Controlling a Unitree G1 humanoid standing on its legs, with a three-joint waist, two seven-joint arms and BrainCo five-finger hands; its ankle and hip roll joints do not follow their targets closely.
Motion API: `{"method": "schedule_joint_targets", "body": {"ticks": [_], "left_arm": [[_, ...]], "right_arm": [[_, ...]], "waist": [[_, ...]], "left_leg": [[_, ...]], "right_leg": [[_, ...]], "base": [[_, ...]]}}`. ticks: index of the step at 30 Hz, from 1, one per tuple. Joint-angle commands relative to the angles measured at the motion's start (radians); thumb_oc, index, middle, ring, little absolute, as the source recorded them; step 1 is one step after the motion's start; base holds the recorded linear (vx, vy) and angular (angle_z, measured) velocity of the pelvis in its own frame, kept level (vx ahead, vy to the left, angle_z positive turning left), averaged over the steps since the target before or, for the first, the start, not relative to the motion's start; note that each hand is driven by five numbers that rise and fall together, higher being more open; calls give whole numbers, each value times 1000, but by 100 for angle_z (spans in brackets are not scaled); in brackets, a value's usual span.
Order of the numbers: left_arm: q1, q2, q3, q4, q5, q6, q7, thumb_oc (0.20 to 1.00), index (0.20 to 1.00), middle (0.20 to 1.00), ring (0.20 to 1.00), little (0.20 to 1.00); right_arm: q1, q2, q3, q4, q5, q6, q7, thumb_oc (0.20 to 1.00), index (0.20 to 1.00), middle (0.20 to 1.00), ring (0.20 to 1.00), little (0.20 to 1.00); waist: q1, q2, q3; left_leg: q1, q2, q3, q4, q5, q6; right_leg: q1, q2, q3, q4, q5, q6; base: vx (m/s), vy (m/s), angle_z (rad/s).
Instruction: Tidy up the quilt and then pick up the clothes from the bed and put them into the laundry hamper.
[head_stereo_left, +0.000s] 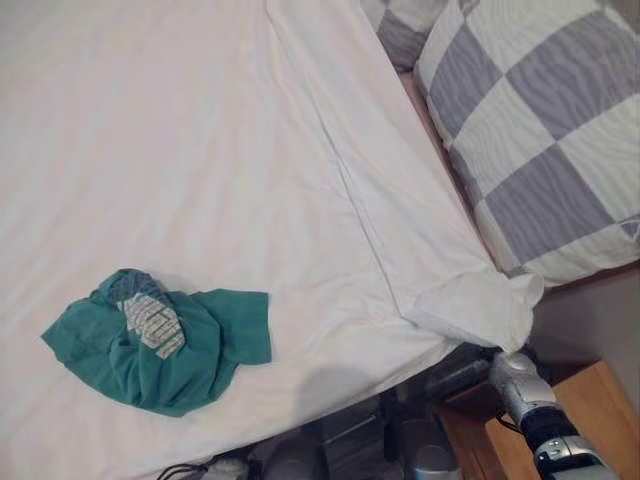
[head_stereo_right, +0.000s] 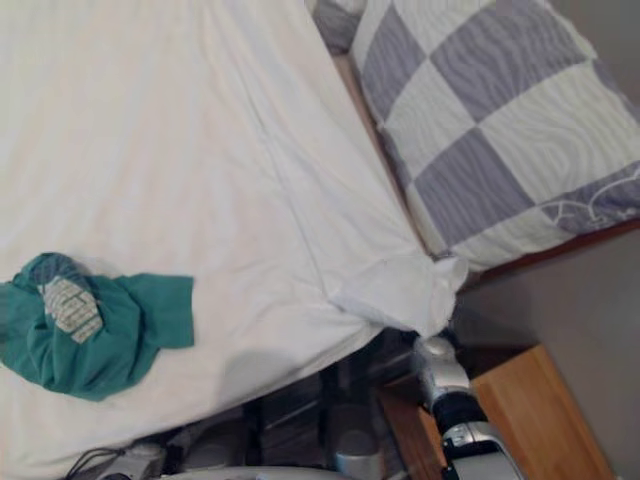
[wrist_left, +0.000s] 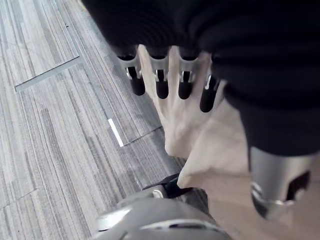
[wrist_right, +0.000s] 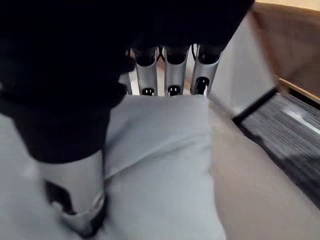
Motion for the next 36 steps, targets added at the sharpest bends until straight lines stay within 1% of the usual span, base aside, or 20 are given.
{"method": "schedule_joint_targets", "body": {"ticks": [1,4,7,8,10,14,15,17,18,19,20,22,23,24,25,26,27,30,31,36], "left_arm": [[0,-10,-2,57,60,-35,3,1000,1000,1000,1000,1000],[13,8,2,67,67,-47,-10,1000,1000,1000,1000,1000],[9,19,8,69,67,-42,-17,1000,1000,1000,1000,1000],[7,25,12,70,64,-41,-20,1000,1000,1000,1000,1000],[3,36,20,70,64,-36,-26,1000,1000,1000,1000,1000],[-1,47,27,70,55,-29,-25,1000,1000,1000,1000,1000],[-1,50,27,65,51,-24,-23,1000,1000,1000,1000,1000],[-2,51,21,57,27,-15,-14,1000,1000,1000,1000,1000],[1,48,22,47,21,-9,-6,1000,1000,1000,1000,1000],[4,46,24,46,17,-8,-2,1000,1000,1000,1000,1000],[4,45,25,46,15,-7,-1,1000,1000,1000,1000,1000],[12,27,45,54,20,-13,4,1000,1000,1000,1000,1000],[12,23,48,54,23,-13,6,1000,1000,1000,1000,1000],[13,15,51,54,28,-11,9,1000,1000,1000,1000,1000],[7,11,51,58,31,-9,8,1000,1000,1000,1000,1000],[1,5,46,65,33,-8,10,1000,1000,1000,1000,1000],[-9,-8,39,73,32,-6,17,1000,1000,1000,1000,1000],[-27,-31,14,89,24,-10,28,1000,1000,1000,1000,1000],[-34,-48,-3,98,19,-20,34,1000,1000,1000,1000,1000],[-40,-73,-50,100,12,-34,45,1000,1000,1000,1000,1000]], "right_arm": [[301,-86,-143,415,256,272,-142,1000,1000,1000,1000,1000],[317,-127,-218,464,280,275,-172,1000,1000,1000,1000,1000],[332,-177,-278,477,304,261,-179,1000,1000,1000,1000,1000],[337,-193,-302,475,308,274,-162,1000,1000,1000,1000,1000],[349,-228,-342,447,300,210,-191,1000,1000,1000,1000,1000],[350,-295,-393,323,286,169,-238,1000,1000,1000,1000,1000],[342,-327,-404,264,270,174,-269,1000,1000,1000,1000,1000],[332,-371,-425,146,230,113,-313,1000,1000,1000,1000,1000],[317,-395,-417,-51,197,110,-390,1000,1000,1000,1000,1000],[305,-411,-414,-160,166,103,-410,1000,1000,1000,1000,1000],[302,-413,-413,-186,156,100,-412,1000,1000,1000,1000,1000],[210,-456,-366,-552,-11,167,-430,1000,1000,1000,1000,1000],[190,-464,-353,-611,-27,206,-447,1000,1000,1000,1000,1000],[165,-472,-333,-655,-62,182,-418,1000,1000,1000,1000,1000],[114,-498,-304,-723,-79,209,-406,545,545,545,545,545],[62,-520,-281,-776,-93,232,-381,319,319,319,319,319],[-13,-541,-244,-823,-114,233,-341,200,200,200,200,200],[-154,-554,-154,-928,-150,267,-282,200,200,200,200,200],[-242,-542,-92,-976,-201,279,-235,200,200,200,200,200],[-411,-494,51,-1032,-288,329,-184,200,200,200,200,200]], "waist": [[-59,45,41],[-59,31,27],[-61,19,16],[-62,15,14],[-65,5,8],[-67,-10,-2],[-67,-14,-5],[-67,-17,-7],[-67,-19,-3],[-67,-18,-1],[-67,-18,0],[-61,-12,3],[-60,-11,4],[-57,-10,4],[-54,-8,5],[-47,-6,4],[-43,-4,7],[-28,1,14],[-17,6,20],[21,18,37]], "left_leg": [[-47,3,67,-5,-70,-10],[-43,12,67,-5,-68,-14],[-41,17,66,-5,-65,-16],[-41,21,67,-5,-64,-17],[-40,27,66,-5,-62,-18],[-39,34,59,-5,-63,-17],[-38,35,56,-5,-63,-16],[-38,36,45,-5,-62,-17],[-41,32,38,-5,-63,-15],[-44,29,32,-5,-63,-13],[-44,29,30,-5,-63,-13],[-52,20,12,-5,-64,-7],[-53,20,10,-5,-64,-6],[-56,19,9,-5,-64,-5],[-59,17,6,-5,-64,-5],[-64,16,7,-5,-62,-6],[-71,15,8,-5,-59,-7],[-82,13,16,-5,-56,-10],[-91,9,22,-5,-54,-11],[-109,-3,20,-5,-50,-12]], "right_leg": [[-27,-23,10,25,-80,86],[-29,-15,15,27,-75,90],[-30,-13,17,28,-70,95],[-31,-12,19,29,-69,96],[-34,-10,19,32,-66,99],[-37,-5,20,35,-62,100],[-36,-4,21,35,-61,99],[-36,-3,18,37,-59,98],[-41,-4,18,44,-61,96],[-44,-4,20,47,-62,94],[-44,-3,21,48,-63,93],[-54,-5,24,52,-71,88],[-55,-5,24,52,-72,87],[-57,-6,25,51,-74,85],[-60,-6,24,51,-75,83],[-64,-8,21,50,-76,82],[-68,-9,16,48,-76,79],[-74,-15,-1,47,-78,75],[-75,-19,-14,45,-81,72],[-76,-29,-47,50,-87,66]], "base": [[40,-44,5],[21,-26,1],[0,0,0],[0,0,0],[-29,-25,-10],[-25,-19,-24],[-3,-3,-14],[-12,8,-16],[-42,33,-22],[-46,38,-24],[-40,52,-18],[-42,71,-10],[-33,60,-4],[-20,43,-10],[-28,55,-8],[-33,62,1],[-34,57,2],[-35,55,15],[-44,56,20],[-27,17,14]]}}
